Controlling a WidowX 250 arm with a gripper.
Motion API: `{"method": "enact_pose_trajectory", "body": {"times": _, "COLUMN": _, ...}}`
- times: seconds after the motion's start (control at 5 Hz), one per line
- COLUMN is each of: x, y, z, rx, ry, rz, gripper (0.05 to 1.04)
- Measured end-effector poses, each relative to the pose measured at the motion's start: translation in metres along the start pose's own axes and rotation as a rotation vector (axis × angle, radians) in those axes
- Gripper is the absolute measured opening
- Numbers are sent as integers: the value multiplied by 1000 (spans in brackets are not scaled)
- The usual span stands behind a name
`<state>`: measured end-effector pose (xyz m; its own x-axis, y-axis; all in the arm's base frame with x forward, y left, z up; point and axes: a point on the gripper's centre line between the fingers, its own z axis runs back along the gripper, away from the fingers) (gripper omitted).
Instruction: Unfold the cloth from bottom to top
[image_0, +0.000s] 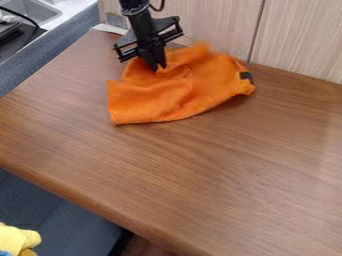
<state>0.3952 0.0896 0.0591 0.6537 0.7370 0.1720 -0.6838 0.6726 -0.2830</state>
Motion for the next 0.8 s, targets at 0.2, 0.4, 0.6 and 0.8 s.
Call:
{"method": "enact_pose_trajectory", "body": {"times": 0.2, "x": 5, "y": 5, "z": -8, "rx": 38, "ry": -6, "rz": 13, "gripper": 93}}
{"method": "enact_pose_trajectory", "body": {"times": 0.4, "x": 4, "y": 6, "z": -7, "rx": 46, "ry": 8, "rz": 0, "gripper": 255}}
{"method": "enact_pose_trajectory", "body": {"times": 0.6, "x": -1, "y": 12, "z": -11, "rx": 67, "ry": 14, "rz": 7, "gripper": 527}}
{"method": "enact_pose_trajectory", "body": {"times": 0.8, "x": 0, "y": 6, "z": 5, "rx": 43, "ry": -2, "rz": -33, "gripper": 828}}
